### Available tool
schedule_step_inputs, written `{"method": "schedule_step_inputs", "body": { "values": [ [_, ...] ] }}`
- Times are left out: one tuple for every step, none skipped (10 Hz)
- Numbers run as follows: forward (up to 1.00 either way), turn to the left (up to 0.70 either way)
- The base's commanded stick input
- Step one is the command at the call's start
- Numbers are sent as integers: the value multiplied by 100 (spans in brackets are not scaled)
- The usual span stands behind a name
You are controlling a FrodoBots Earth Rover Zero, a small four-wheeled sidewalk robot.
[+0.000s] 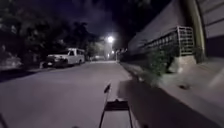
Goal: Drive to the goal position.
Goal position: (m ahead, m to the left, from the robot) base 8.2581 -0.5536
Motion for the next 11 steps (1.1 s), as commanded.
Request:
{"method": "schedule_step_inputs", "body": {
  "values": [
    [50, 0],
    [50, 0],
    [50, 0],
    [50, 0],
    [50, 0],
    [50, 0],
    [50, 0],
    [50, 0],
    [50, 0],
    [50, 0],
    [50, 0]
  ]
}}
